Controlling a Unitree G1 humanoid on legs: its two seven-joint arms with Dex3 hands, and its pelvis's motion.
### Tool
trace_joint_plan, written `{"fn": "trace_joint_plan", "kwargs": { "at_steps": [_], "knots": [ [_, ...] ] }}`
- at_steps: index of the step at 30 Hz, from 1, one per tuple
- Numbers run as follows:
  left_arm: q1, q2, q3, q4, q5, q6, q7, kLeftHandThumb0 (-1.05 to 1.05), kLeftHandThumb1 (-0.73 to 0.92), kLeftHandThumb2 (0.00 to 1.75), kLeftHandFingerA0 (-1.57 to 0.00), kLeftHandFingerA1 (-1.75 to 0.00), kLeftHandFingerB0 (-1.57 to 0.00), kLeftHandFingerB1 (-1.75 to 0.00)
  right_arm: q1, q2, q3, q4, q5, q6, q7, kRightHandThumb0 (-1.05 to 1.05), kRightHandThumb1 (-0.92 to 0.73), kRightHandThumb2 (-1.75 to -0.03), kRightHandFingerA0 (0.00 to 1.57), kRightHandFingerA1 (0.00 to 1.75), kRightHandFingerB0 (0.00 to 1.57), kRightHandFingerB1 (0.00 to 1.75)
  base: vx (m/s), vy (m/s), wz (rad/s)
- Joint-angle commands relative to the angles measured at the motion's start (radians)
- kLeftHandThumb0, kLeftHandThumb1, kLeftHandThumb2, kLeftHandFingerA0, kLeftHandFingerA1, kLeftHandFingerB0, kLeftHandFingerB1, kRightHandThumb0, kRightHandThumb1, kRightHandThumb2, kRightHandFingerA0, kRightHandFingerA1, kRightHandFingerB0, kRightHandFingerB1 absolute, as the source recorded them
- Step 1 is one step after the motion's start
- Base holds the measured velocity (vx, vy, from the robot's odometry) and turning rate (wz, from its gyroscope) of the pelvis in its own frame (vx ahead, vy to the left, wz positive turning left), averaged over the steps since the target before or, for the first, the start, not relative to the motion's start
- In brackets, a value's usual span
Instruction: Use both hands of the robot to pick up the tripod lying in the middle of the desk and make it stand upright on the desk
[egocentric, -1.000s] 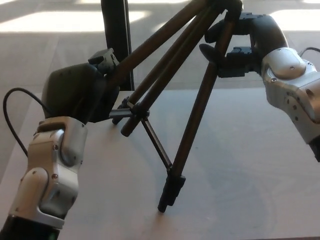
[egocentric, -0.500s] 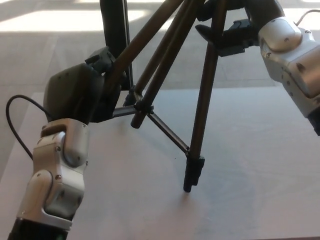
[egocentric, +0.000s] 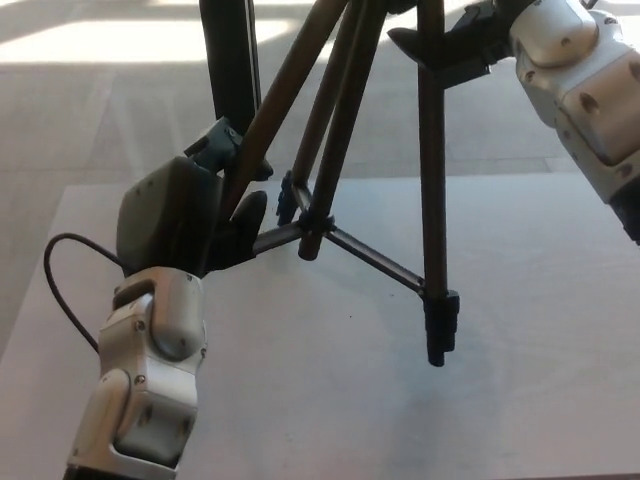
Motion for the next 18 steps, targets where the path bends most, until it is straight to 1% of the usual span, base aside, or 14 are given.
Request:
{"fn": "trace_joint_plan", "kwargs": {
  "at_steps": [1, 2, 3, 4, 7, 9, 10, 12, 13, 14, 15, 16, 17, 18],
  "knots": [
    [0.145, -0.022, -0.034, 0.012, -0.039, 0.091, -0.016, 0.03, 0.32, 0.90, -1.17, -1.29, -1.05, -1.21, -0.249, -0.022, -0.056, -0.058, -0.216, -0.097, -0.055, -0.27, -0.45, -1.17, 0.86, 1.47, 0.88, 0.98, 0.00, 0.000, 0.00],
    [0.153, -0.033, -0.035, 0.011, -0.044, 0.102, -0.018, 0.05, 0.33, 0.93, -1.19, -1.33, -1.08, -1.25, -0.242, -0.018, -0.058, -0.070, -0.217, -0.097, -0.053, -0.29, -0.47, -1.19, 0.87, 1.50, 0.86, 1.01, 0.00, 0.000, 0.00],
    [0.162, -0.042, -0.035, 0.005, -0.048, 0.114, -0.020, 0.02, 0.41, 0.83, -0.87, -1.75, -0.72, -1.71, -0.243, -0.017, -0.051, -0.069, -0.228, -0.099, -0.049, -0.31, -0.48, -1.23, 0.86, 1.55, 0.84, 1.08, 0.00, 0.000, 0.00],
    [0.180, -0.052, -0.039, 0.007, -0.058, 0.104, -0.011, 0.08, 0.34, 0.93, -1.22, -1.42, -1.10, -1.35, -0.242, -0.012, -0.036, -0.068, -0.248, -0.105, -0.054, -0.27, -0.49, -1.19, 0.86, 1.43, 0.84, 1.01, 0.00, 0.000, 0.00],
    [0.209, -0.068, -0.040, 0.017, -0.087, 0.077, 0.001, 0.12, 0.34, 0.95, -1.24, -1.45, -1.08, -1.37, -0.217, -0.010, -0.046, -0.112, -0.254, -0.094, -0.037, -0.28, -0.55, -1.07, 0.82, 1.49, 0.80, 1.07, 0.00, 0.000, 0.00],
    [0.241, -0.090, -0.036, 0.024, -0.118, 0.059, 0.014, 0.14, 0.32, 0.99, -1.23, -1.46, -1.07, -1.37, -0.183, -0.013, -0.054, -0.123, -0.250, -0.147, -0.013, -0.29, -0.49, -1.25, 0.90, 1.68, 0.83, 1.31, 0.00, 0.000, 0.00],
    [0.258, -0.104, -0.033, 0.023, -0.134, 0.062, 0.014, 0.09, 0.31, 0.98, -1.28, -1.49, -1.10, -1.39, -0.166, -0.006, -0.060, -0.143, -0.253, -0.136, -0.020, -0.28, -0.50, -1.20, 0.91, 1.66, 0.82, 1.19, 0.00, 0.000, 0.00],
    [0.272, -0.103, -0.040, 0.025, -0.137, 0.051, 0.020, 0.09, 0.32, 0.97, -1.27, -1.48, -1.09, -1.39, -0.146, -0.002, -0.078, -0.152, -0.241, -0.175, -0.008, -0.22, -0.44, -1.31, 0.91, 1.70, 0.82, 1.29, 0.00, 0.000, 0.00],
    [0.295, -0.103, -0.051, 0.037, -0.140, 0.021, 0.037, 0.09, 0.33, 0.94, -1.25, -1.46, -1.10, -1.38, -0.120, 0.004, -0.082, -0.183, -0.242, -0.154, -0.012, -0.24, -0.47, -1.25, 0.90, 1.63, 0.86, 1.29, 0.00, 0.000, 0.00],
    [0.299, -0.100, -0.058, 0.046, -0.138, 0.010, 0.047, 0.05, 0.38, 0.91, -0.89, -1.75, -0.71, -1.75, -0.105, 0.012, -0.087, -0.203, -0.247, -0.133, -0.025, -0.24, -0.47, -1.23, 0.90, 1.65, 0.85, 1.34, 0.00, 0.000, 0.00],
    [0.292, -0.098, -0.062, 0.055, -0.136, 0.009, 0.052, 0.05, 0.38, 0.91, -0.89, -1.75, -0.71, -1.75, -0.096, 0.018, -0.095, -0.213, -0.249, -0.127, -0.036, -0.24, -0.47, -1.23, 0.90, 1.65, 0.85, 1.34, 0.00, 0.000, 0.00],
    [0.287, -0.095, -0.069, 0.063, -0.132, 0.008, 0.061, 0.06, 0.32, 0.93, -1.21, -1.41, -1.08, -1.34, -0.076, 0.021, -0.100, -0.232, -0.253, -0.118, -0.035, -0.24, -0.46, -1.27, 0.91, 1.69, 0.85, 1.38, 0.00, 0.000, 0.00],
    [0.286, -0.091, -0.076, 0.067, -0.124, 0.008, 0.070, 0.06, 0.32, 0.93, -1.21, -1.41, -1.08, -1.34, -0.054, 0.024, -0.102, -0.252, -0.253, -0.110, -0.033, -0.24, -0.46, -1.27, 0.91, 1.69, 0.85, 1.38, 0.00, 0.000, 0.00],
    [0.285, -0.079, -0.080, 0.077, -0.124, -0.011, 0.076, 0.05, 0.36, 0.94, -0.90, -1.75, -0.72, -1.75, -0.029, 0.022, -0.105, -0.262, -0.250, -0.128, -0.020, -0.24, -0.39, -1.38, 0.90, 1.72, 0.84, 1.46, 0.00, 0.000, 0.00]
  ]
}}
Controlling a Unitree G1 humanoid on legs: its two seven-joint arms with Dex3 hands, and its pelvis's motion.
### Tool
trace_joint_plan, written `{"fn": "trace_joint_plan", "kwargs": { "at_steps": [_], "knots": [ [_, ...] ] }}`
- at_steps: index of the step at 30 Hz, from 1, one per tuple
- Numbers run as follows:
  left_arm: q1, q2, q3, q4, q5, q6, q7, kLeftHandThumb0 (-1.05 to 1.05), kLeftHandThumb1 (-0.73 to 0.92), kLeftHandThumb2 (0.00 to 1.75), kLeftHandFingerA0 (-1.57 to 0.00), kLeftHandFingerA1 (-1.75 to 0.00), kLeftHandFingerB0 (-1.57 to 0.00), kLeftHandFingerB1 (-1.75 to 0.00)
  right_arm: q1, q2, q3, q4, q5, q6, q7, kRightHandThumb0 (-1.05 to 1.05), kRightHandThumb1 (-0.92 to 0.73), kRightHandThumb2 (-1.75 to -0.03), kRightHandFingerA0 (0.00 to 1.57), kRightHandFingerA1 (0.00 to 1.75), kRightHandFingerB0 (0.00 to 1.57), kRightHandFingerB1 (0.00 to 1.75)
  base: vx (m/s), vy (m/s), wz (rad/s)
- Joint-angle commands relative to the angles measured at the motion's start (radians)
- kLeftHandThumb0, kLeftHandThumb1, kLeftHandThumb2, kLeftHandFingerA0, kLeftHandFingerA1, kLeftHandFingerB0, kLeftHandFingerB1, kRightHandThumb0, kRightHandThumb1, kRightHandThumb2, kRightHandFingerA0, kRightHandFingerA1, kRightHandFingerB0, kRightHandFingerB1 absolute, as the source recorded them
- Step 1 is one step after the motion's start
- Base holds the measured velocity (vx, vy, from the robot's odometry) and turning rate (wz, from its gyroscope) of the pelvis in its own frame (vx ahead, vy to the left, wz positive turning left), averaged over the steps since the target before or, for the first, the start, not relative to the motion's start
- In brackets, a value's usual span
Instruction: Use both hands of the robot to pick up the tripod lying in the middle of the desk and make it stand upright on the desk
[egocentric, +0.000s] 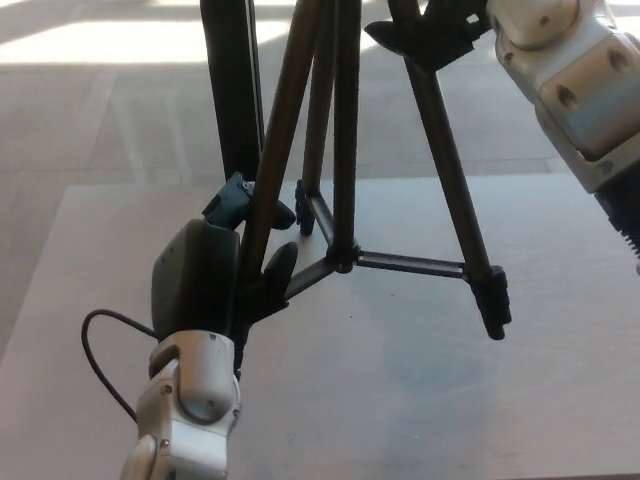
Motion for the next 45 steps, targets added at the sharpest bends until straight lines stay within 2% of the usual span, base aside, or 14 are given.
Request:
{"fn": "trace_joint_plan", "kwargs": {
  "at_steps": [1, 6, 7, 11, 12, 20, 21, 25, 31, 36, 38, 40, 43, 45],
  "knots": [
    [0.111, 0.056, -0.061, 0.122, -0.010, -0.009, -0.009, 0.04, 0.38, 0.92, -0.92, -1.75, -0.74, -1.75, 0.012, 0.001, -0.106, -0.174, -0.110, -0.124, -0.058, -0.23, -0.37, -1.36, 0.89, 1.75, 0.82, 1.50, 0.00, 0.000, 0.00],
    [0.104, 0.101, -0.090, 0.110, 0.005, 0.037, -0.036, 0.02, 0.33, 1.03, -0.93, -1.75, -0.76, -1.75, 0.136, 0.028, -0.155, -0.273, -0.090, -0.050, -0.033, -0.17, -0.39, -1.33, 0.92, 1.70, 0.85, 1.49, 0.00, 0.000, 0.00],
    [0.107, 0.128, -0.107, 0.110, 0.024, 0.023, -0.035, 0.03, 0.31, 0.99, -1.28, -1.47, -1.14, -1.40, 0.166, 0.032, -0.158, -0.284, -0.100, -0.068, -0.042, -0.20, -0.34, -1.41, 0.94, 1.70, 0.88, 1.50, 0.00, 0.000, 0.00],
    [0.110, 0.187, -0.137, 0.095, 0.038, 0.066, -0.045, -0.04, 0.34, 0.95, -1.20, -1.43, -1.07, -1.36, 0.280, 0.050, -0.192, -0.344, -0.126, -0.075, -0.042, -0.20, -0.35, -1.43, 1.00, 1.70, 0.92, 1.46, 0.00, 0.000, 0.00],
    [0.110, 0.204, -0.144, 0.099, 0.037, 0.064, -0.041, 0.00, 0.35, 0.96, -0.86, -1.75, -0.70, -1.75, 0.305, 0.046, -0.194, -0.363, -0.137, -0.069, -0.035, -0.19, -0.39, -1.37, 0.98, 1.69, 0.90, 1.41, 0.00, 0.000, 0.00],
    [0.108, 0.298, -0.163, 0.124, 0.032, 0.007, 0.020, 0.07, 0.25, 1.19, -0.89, -1.75, -0.72, -1.75, 0.416, 0.063, -0.256, -0.368, -0.166, -0.104, -0.027, -0.21, -0.41, -1.28, 0.97, 1.63, 0.88, 1.40, 0.00, 0.000, 0.00],
    [0.112, 0.299, -0.161, 0.123, 0.023, 0.016, 0.019, 0.10, 0.28, 1.13, -1.22, -1.47, -1.09, -1.40, 0.417, 0.060, -0.255, -0.373, -0.172, -0.100, -0.015, -0.19, -0.43, -1.26, 0.95, 1.65, 0.87, 1.38, 0.00, 0.000, 0.00],
    [0.119, 0.287, -0.156, 0.121, -0.003, 0.032, 0.022, -0.01, 0.29, 1.09, -0.90, -1.75, -0.74, -1.75, 0.400, 0.063, -0.256, -0.361, -0.181, -0.090, 0.004, -0.16, -0.41, -1.30, 0.94, 1.68, 0.89, 1.41, 0.00, 0.000, 0.00],
    [0.129, 0.268, -0.149, 0.107, -0.037, 0.037, 0.015, -0.13, 0.44, 0.78, -0.88, -1.75, -0.68, -1.75, 0.383, 0.052, -0.267, -0.387, -0.162, 0.014, 0.087, -0.07, -0.49, -1.14, 0.97, 1.03, 0.84, 0.85, 0.00, 0.000, 0.00],
    [0.141, 0.250, -0.133, 0.077, -0.068, 0.083, -0.014, -0.28, 0.54, 0.56, -0.80, -1.75, -0.67, -1.63, 0.384, 0.034, -0.265, -0.427, -0.148, 0.099, 0.161, -0.38, -0.74, -0.61, 0.86, 1.06, 0.54, 0.46, 0.00, 0.000, 0.00],
    [0.153, 0.255, -0.133, 0.056, -0.086, 0.103, -0.060, -0.57, 0.51, 0.57, -0.66, -1.26, -0.59, -0.83, 0.373, -0.013, -0.237, -0.442, -0.121, 0.175, 0.270, -0.74, -0.56, -0.92, 0.17, 0.57, 0.06, 0.24, 0.00, 0.000, 0.00],
    [0.153, 0.284, -0.151, 0.041, -0.084, 0.122, -0.129, -0.69, 0.58, 0.58, -0.30, -0.68, -0.23, -0.39, 0.366, -0.051, -0.207, -0.444, -0.130, 0.183, 0.328, -1.01, -0.62, -0.98, 0.00, 0.10, 0.00, 0.00, 0.00, 0.000, 0.00],
    [0.157, 0.299, -0.152, 0.013, -0.120, 0.163, -0.213, -0.89, 0.51, 0.90, 0.00, -0.12, 0.00, 0.00, 0.334, -0.099, -0.145, -0.453, -0.153, 0.263, 0.390, -0.99, -0.69, -0.64, 0.00, 0.00, 0.00, 0.00, 0.00, 0.000, 0.00],
    [0.154, 0.318, -0.169, 0.005, -0.104, 0.186, -0.251, -0.91, 0.64, 0.60, 0.00, 0.00, 0.00, 0.00, 0.325, -0.117, -0.116, -0.471, -0.157, 0.305, 0.411, -1.03, -0.55, -0.80, 0.00, 0.00, 0.00, 0.00, 0.00, 0.000, 0.00]
  ]
}}
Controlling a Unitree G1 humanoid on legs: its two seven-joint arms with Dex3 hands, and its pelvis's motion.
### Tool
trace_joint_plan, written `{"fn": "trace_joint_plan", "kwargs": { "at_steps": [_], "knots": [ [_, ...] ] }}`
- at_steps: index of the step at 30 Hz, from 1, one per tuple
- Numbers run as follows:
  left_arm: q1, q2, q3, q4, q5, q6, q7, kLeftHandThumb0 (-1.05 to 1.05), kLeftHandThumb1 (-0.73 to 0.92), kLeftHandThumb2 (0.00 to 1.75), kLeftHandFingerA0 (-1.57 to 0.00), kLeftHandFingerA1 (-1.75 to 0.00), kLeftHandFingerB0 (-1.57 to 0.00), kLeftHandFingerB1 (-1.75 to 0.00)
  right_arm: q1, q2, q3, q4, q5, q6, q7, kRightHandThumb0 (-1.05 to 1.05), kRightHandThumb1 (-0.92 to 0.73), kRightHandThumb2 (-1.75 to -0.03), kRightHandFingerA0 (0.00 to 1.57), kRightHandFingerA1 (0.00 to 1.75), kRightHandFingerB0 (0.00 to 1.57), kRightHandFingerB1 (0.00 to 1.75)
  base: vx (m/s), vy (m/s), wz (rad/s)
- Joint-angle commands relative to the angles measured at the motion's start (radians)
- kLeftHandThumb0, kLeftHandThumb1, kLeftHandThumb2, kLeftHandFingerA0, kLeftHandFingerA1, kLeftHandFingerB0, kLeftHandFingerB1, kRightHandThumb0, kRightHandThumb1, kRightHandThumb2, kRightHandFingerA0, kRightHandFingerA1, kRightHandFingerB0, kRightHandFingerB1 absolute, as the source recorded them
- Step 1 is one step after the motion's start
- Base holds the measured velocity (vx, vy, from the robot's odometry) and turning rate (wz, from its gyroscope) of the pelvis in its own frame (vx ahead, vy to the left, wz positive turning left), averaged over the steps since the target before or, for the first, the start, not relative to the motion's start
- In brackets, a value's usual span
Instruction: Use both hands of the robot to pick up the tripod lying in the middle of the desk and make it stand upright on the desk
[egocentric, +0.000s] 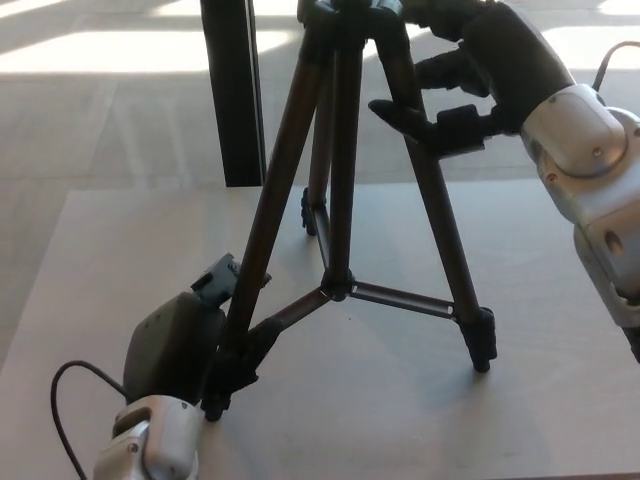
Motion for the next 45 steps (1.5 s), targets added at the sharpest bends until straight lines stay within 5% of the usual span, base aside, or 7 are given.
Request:
{"fn": "trace_joint_plan", "kwargs": {
  "at_steps": [1, 23, 37, 38, 39, 42, 45],
  "knots": [
    [0.039, 0.080, -0.034, -0.021, -0.019, 0.175, -0.244, -0.96, 0.66, 0.62, 0.00, 0.00, 0.00, 0.00, -0.060, -0.112, 0.088, -0.053, -0.027, 0.213, 0.206, -1.02, -0.56, -0.78, 0.00, 0.00, 0.00, 0.00, 0.00, 0.000, 0.00],
    [0.014, 0.215, 0.105, -0.210, -0.114, 0.242, -0.401, -0.98, 0.69, 0.62, 0.00, 0.00, 0.00, 0.00, 0.208, -0.293, -0.123, -0.196, 0.085, 0.004, 0.358, -0.94, -0.59, -0.74, 0.00, 0.00, 0.00, 0.00, 0.00, 0.000, 0.00],
    [0.204, 0.437, 0.719, -0.313, -0.480, 0.127, -0.610, -0.99, 0.64, 0.60, 0.00, 0.00, 0.00, 0.00, 0.641, -0.583, -0.689, -0.365, 0.177, 0.075, 0.480, -0.97, -0.71, -0.62, 0.00, 0.00, 0.00, 0.00, 0.00, 0.000, 0.00],
    [0.225, 0.415, 0.849, -0.281, -0.579, 0.131, -0.635, -1.05, 0.59, 0.99, 0.00, -0.37, 0.00, -0.26, 0.693, -0.570, -0.823, -0.318, 0.201, 0.030, 0.496, -0.93, -0.66, -0.73, 0.00, 0.00, 0.00, 0.00, 0.00, 0.000, 0.00],
    [0.236, 0.409, 0.888, -0.277, -0.587, 0.144, -0.625, -0.92, 0.66, 0.66, 0.00, 0.00, 0.00, 0.00, 0.722, -0.565, -0.884, -0.310, 0.212, 0.027, 0.510, -0.94, -0.69, -0.61, 0.00, 0.00, 0.00, 0.00, 0.00, 0.000, 0.00],
    [0.244, 0.335, 1.110, -0.291, -0.651, 0.260, -0.520, -1.01, 0.55, 1.00, 0.00, -0.73, 0.00, -0.59, 0.810, -0.540, -1.108, -0.223, 0.254, 0.026, 0.537, -1.01, -0.63, -0.98, 0.00, 0.17, 0.00, 0.00, 0.00, 0.000, 0.00],
    [0.252, 0.306, 1.250, -0.239, -0.669, 0.282, -0.436, -1.00, 0.83, 0.51, 0.00, -0.59, 0.00, -0.27, 0.927, -0.503, -1.260, -0.138, 0.272, -0.069, 0.552, -0.83, -0.77, -0.63, 0.00, 0.00, 0.00, 0.00, 0.00, 0.000, 0.00]
  ]
}}
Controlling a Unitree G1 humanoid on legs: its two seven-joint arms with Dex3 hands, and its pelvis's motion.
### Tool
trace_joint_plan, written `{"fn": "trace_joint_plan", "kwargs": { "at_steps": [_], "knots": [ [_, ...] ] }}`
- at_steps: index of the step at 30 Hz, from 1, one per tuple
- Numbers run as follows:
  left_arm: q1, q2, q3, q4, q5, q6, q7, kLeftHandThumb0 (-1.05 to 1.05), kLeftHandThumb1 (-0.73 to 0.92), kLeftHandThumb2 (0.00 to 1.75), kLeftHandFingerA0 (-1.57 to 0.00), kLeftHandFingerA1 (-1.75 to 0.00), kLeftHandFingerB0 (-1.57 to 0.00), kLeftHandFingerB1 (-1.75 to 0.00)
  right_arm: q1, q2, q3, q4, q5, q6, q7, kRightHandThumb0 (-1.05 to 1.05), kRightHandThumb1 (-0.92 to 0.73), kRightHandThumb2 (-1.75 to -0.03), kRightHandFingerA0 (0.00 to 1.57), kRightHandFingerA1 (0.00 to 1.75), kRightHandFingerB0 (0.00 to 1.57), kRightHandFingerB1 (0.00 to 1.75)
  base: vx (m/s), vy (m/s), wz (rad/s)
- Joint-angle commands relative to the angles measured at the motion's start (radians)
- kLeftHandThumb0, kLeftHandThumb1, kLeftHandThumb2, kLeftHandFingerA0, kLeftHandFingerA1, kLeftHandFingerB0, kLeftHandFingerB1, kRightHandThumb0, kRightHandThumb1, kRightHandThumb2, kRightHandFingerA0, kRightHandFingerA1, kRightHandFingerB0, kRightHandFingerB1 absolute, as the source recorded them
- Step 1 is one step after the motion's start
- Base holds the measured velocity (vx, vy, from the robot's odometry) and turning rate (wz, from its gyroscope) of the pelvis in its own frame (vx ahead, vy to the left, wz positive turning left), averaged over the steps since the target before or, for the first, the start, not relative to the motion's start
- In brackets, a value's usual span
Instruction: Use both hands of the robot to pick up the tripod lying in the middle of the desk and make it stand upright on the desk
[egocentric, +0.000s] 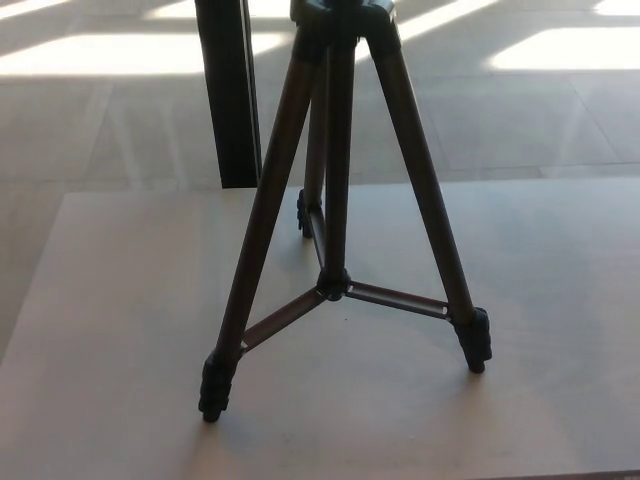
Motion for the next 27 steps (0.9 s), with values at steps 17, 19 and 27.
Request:
{"fn": "trace_joint_plan", "kwargs": {
  "at_steps": [17, 19, 27],
  "knots": [
    [0.271, -0.305, 0.705, 0.351, -0.360, 0.041, 0.191, -0.77, 0.86, 0.61, 0.00, -0.71, 0.00, -0.25, 0.674, 0.479, -0.875, 0.761, 0.154, -0.711, -0.434, -0.76, -0.61, -0.95, 0.03, 0.33, 0.10, 0.37, 0.00, 0.000, 0.00],
    [0.299, -0.360, 0.654, 0.401, -0.323, 0.032, 0.209, -0.83, 0.71, 0.82, 0.00, -0.73, 0.00, -0.45, 0.656, 0.533, -0.885, 0.849, 0.198, -0.718, -0.446, -0.64, -0.78, -0.65, 0.06, 0.28, 0.12, 0.24, 0.00, 0.000, 0.00],
    [0.468, -0.359, 0.465, 0.515, -0.213, 0.052, 0.069, -0.76, 0.77, 0.64, 0.00, -0.82, 0.00, -0.58, 0.661, 0.563, -0.876, 0.966, 0.227, -0.517, -0.414, -0.81, -0.68, -0.99, 0.00, 0.17, 0.03, 0.11, 0.00, 0.000, 0.00]
  ]
}}
